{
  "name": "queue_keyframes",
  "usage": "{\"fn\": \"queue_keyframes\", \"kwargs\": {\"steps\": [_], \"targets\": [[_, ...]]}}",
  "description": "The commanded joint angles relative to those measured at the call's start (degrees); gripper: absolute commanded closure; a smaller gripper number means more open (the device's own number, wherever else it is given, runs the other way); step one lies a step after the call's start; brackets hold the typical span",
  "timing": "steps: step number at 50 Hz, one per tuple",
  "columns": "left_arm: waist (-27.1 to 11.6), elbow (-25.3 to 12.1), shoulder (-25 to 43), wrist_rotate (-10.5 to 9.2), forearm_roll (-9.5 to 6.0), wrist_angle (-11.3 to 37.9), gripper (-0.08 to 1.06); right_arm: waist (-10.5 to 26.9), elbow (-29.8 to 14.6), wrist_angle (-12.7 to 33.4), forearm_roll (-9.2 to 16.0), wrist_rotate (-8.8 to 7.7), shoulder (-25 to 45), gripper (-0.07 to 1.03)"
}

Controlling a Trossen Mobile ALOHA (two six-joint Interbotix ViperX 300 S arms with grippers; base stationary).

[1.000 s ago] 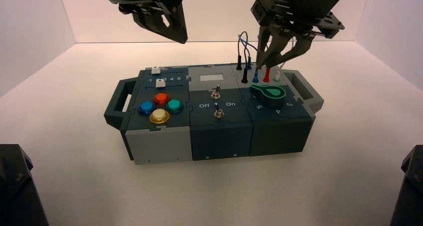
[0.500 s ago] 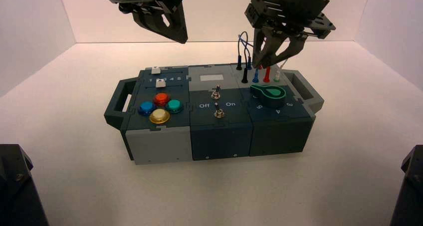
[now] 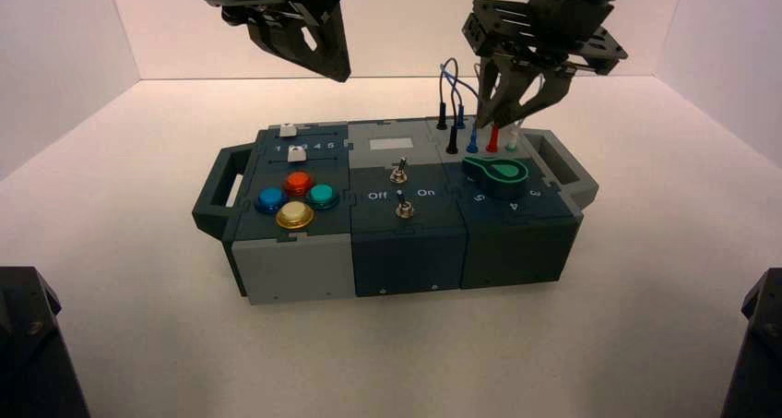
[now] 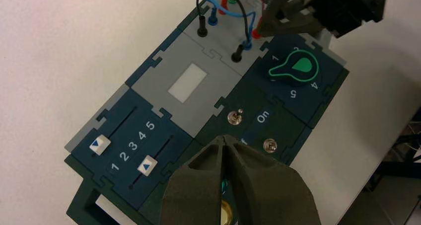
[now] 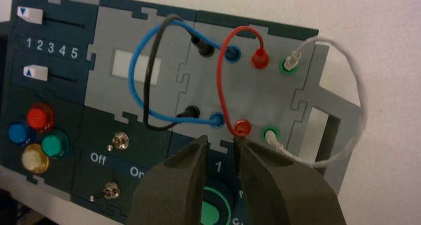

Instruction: Pull the blue wire.

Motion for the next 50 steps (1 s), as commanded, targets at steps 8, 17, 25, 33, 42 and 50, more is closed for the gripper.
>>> {"fn": "queue_keyframes", "kwargs": {"steps": [8, 17, 25, 33, 42, 50], "targets": [[-0.3, -1.8, -0.7, -0.09, -0.26, -0.3, 1.01, -0.2, -2.6, -0.3, 0.1, 0.00, 1.5, 0.67], [-0.3, -1.8, -0.8, -0.09, -0.18, -0.2, 1.01, -0.2, -3.7, -0.4, 0.0, 0.00, 3.3, 0.67], [-0.3, -1.9, -0.8, -0.09, -0.26, -0.2, 1.01, -0.2, -4.6, -0.4, -0.1, 0.00, 4.8, 0.67], [-0.3, -1.9, -0.7, -0.09, -0.18, -0.2, 1.01, -0.2, -5.3, -0.4, -0.1, -0.09, 5.9, 0.67], [-0.3, -2.0, -0.8, -0.09, -0.18, -0.1, 1.01, -0.2, -6.0, -0.4, -0.1, -0.09, 7.5, 0.67], [-0.3, -2.0, -0.8, -0.09, -0.18, -0.1, 1.01, -0.2, -6.3, -0.4, -0.1, -0.09, 8.5, 0.70]]}}
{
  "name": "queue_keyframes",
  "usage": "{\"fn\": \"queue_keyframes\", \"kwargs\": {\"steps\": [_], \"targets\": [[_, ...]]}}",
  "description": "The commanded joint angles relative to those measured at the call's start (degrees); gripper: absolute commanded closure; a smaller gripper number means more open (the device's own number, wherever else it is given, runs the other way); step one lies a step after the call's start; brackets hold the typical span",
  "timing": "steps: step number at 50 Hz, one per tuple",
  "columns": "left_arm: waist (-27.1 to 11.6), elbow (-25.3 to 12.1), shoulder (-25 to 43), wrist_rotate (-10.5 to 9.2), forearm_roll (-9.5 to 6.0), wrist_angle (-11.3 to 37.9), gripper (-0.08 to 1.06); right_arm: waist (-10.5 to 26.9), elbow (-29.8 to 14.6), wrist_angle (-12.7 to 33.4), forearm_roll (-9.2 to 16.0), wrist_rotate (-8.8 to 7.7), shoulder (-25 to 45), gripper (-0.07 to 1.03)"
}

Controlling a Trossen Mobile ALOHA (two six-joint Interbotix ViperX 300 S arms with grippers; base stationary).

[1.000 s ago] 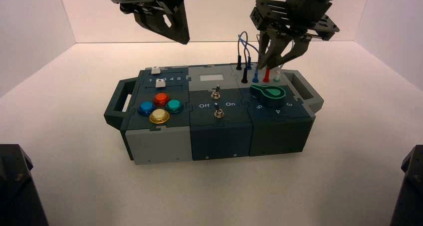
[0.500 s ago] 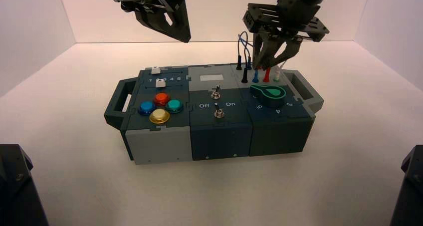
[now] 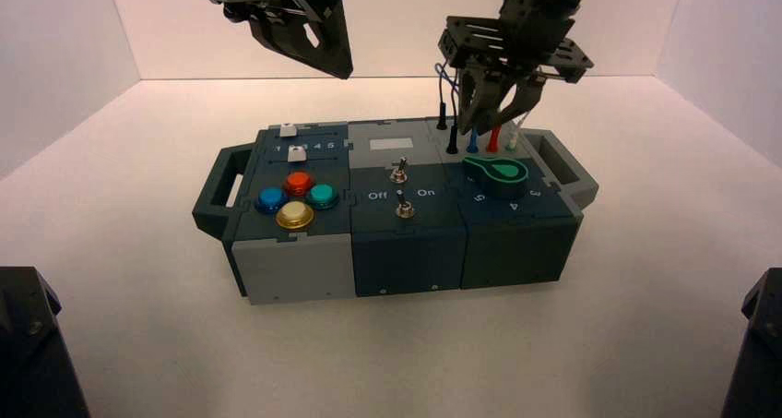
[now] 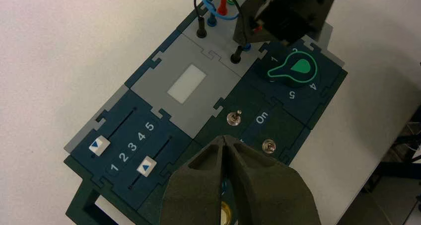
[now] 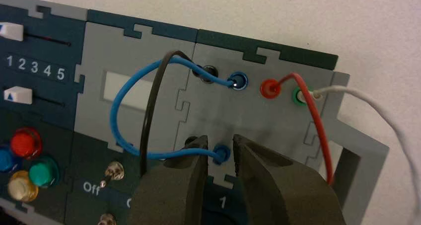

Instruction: Pull the blue wire.

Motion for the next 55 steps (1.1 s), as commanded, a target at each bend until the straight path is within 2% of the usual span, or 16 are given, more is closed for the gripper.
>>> {"fn": "queue_keyframes", "kwargs": {"steps": [1, 6, 10, 15, 18, 28, 42, 55], "targets": [[-0.2, -1.8, -0.8, -0.09, 0.00, -0.2, 1.01, -0.3, -1.1, -0.4, -0.2, -0.18, -0.2, 0.72], [-0.2, -1.8, -0.8, -0.09, 0.00, -0.2, 1.01, -0.3, -1.1, -0.3, -0.5, -0.26, -0.3, 0.86], [-0.2, -1.8, -0.8, -0.09, 0.00, -0.2, 1.01, -0.3, -1.0, 0.0, -1.8, -0.35, -0.4, 0.99], [-0.2, -1.9, -0.9, -0.09, 0.00, -0.2, 1.01, -0.3, -1.1, 1.0, -3.8, 0.00, -1.4, 0.99], [-0.2, -1.9, -0.9, -0.09, 0.00, -0.2, 1.01, -0.3, -1.1, 1.3, -4.1, 0.00, -2.3, 0.99], [-0.2, -2.2, -1.1, -0.09, 0.00, -0.1, 1.01, -0.3, -1.5, 2.3, -4.1, 0.18, -5.9, 0.99], [-0.2, -2.2, -1.1, -0.09, 0.00, -0.1, 1.01, -0.3, -3.3, 6.3, -4.0, 0.53, -7.8, 0.99], [-0.2, -2.3, -1.1, -0.09, 0.00, 0.0, 1.01, -0.2, -3.3, 11.2, -4.0, 0.70, -9.1, 0.99]]}}
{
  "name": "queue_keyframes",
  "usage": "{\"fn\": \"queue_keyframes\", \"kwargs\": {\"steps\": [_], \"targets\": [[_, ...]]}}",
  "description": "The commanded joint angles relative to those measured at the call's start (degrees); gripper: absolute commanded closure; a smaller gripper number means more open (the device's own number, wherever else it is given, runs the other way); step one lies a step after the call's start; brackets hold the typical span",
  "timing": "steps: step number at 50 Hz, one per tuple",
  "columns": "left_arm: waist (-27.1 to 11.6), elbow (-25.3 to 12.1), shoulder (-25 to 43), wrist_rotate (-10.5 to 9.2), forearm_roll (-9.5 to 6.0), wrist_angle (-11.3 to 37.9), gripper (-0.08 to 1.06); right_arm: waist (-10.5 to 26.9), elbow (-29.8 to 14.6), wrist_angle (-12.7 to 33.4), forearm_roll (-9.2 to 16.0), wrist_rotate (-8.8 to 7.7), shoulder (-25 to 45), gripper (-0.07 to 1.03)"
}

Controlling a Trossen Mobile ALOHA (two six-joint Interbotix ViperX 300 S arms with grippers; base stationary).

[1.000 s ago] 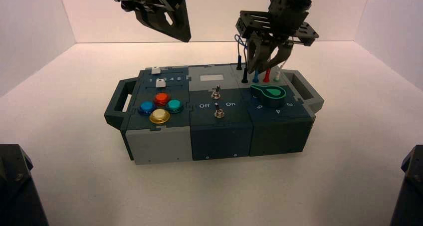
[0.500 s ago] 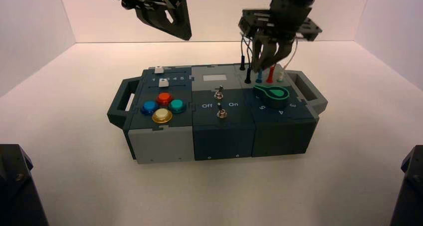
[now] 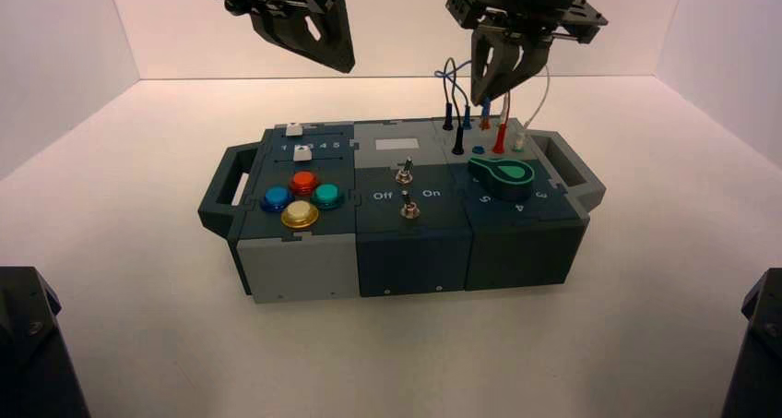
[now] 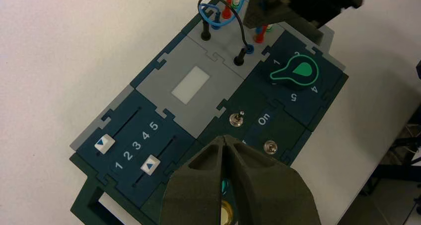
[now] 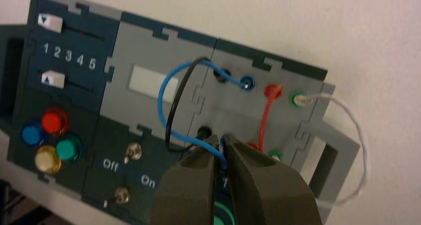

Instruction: Pull the blue wire.

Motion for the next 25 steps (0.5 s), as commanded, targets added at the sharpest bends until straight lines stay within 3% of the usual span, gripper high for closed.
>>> {"fn": "queue_keyframes", "kwargs": {"steps": [1, 16, 25], "targets": [[-0.2, -1.9, -0.8, -0.09, 0.00, -0.2, 1.01, 0.0, -1.0, 1.5, 0.3, 0.26, -1.9, 0.99], [-0.2, -2.2, -0.8, -0.09, 0.00, -0.2, 1.01, 0.0, 0.5, 2.7, 0.4, 0.09, -1.5, 0.98], [-0.3, -2.5, -0.8, -0.09, 0.00, -0.2, 1.01, 0.3, 1.8, 3.4, 0.9, 0.09, -1.5, 0.83]]}}
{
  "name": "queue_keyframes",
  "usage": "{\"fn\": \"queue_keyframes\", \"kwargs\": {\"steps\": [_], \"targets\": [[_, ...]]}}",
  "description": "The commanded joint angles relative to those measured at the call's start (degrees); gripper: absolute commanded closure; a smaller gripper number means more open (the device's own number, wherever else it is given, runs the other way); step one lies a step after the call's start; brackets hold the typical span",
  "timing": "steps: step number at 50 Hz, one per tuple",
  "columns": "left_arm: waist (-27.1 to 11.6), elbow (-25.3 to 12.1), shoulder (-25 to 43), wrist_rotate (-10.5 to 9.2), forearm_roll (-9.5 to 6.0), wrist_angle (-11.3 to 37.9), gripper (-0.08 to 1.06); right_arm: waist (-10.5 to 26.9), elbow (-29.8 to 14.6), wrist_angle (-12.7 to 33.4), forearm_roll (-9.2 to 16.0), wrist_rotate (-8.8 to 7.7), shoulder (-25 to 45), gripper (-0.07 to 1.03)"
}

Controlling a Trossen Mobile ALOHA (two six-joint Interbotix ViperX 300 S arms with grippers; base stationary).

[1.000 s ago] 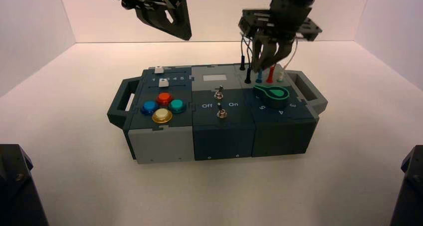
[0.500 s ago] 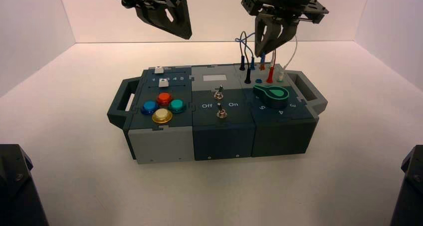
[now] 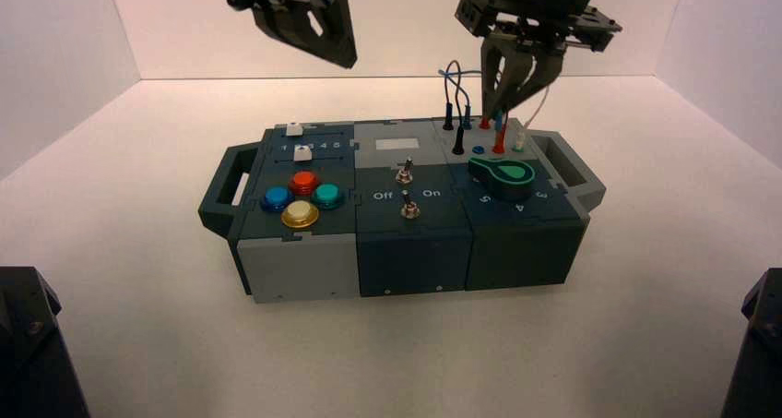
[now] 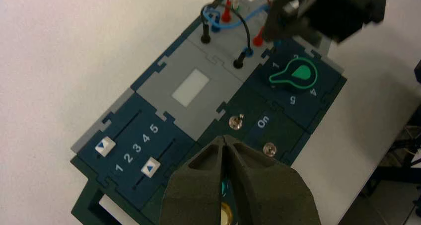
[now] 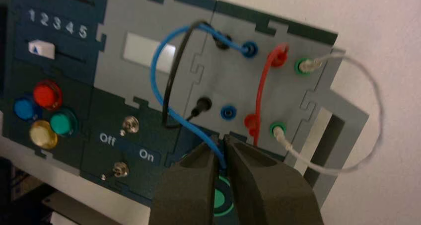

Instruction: Pull the blue wire.

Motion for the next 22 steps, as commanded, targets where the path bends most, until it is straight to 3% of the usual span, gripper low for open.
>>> {"fn": "queue_keyframes", "kwargs": {"steps": [1, 6, 13, 22], "targets": [[-0.2, -1.8, -0.8, -0.09, 0.00, -0.3, 1.01, 0.2, 0.1, 0.4, 0.6, 0.09, -1.0, 0.82], [-0.2, -1.8, -0.8, -0.09, 0.00, -0.2, 1.01, 0.2, 0.9, 0.6, 0.7, 0.09, -1.5, 0.78], [-0.2, -1.8, -0.8, -0.09, 0.00, -0.2, 1.01, 0.2, 1.5, 1.1, 1.2, 0.09, -2.9, 0.63], [-0.2, -1.8, -0.9, 0.00, 0.09, -0.2, 1.01, 0.2, 1.2, 4.2, 1.5, 0.18, -5.2, 0.63]]}}
